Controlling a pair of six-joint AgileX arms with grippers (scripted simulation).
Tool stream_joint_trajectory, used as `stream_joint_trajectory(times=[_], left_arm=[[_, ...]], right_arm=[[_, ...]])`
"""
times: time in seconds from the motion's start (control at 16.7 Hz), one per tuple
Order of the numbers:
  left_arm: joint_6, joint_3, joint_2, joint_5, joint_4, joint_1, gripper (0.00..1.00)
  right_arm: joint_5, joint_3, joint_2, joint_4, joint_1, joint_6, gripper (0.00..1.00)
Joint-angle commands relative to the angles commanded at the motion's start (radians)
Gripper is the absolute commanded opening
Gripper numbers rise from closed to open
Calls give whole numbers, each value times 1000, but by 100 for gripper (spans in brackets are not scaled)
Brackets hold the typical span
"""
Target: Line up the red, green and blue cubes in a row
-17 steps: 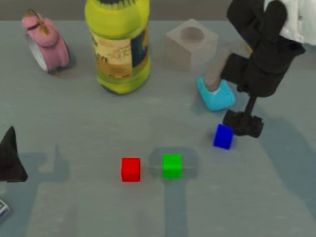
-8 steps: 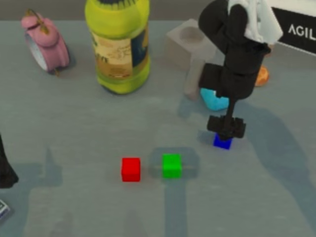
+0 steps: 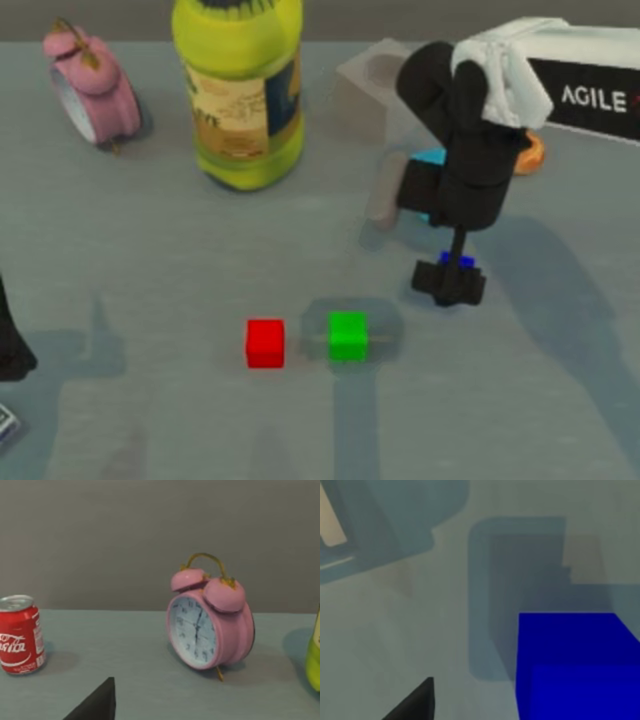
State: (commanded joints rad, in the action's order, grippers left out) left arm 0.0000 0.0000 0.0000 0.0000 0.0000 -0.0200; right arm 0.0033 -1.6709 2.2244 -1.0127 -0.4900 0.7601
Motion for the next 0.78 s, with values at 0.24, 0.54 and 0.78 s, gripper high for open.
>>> stream_joint_trajectory(times=[0.24, 0.54, 0.78], left_arm=[[0, 0, 0, 0, 0, 0, 100], [0, 0, 0, 0, 0, 0, 100], [0, 0, 0, 0, 0, 0, 100]], right_arm=[[0, 72, 41, 109, -2, -2, 100], [0, 74, 42, 112, -2, -2, 92], [0, 74, 42, 112, -2, -2, 62]])
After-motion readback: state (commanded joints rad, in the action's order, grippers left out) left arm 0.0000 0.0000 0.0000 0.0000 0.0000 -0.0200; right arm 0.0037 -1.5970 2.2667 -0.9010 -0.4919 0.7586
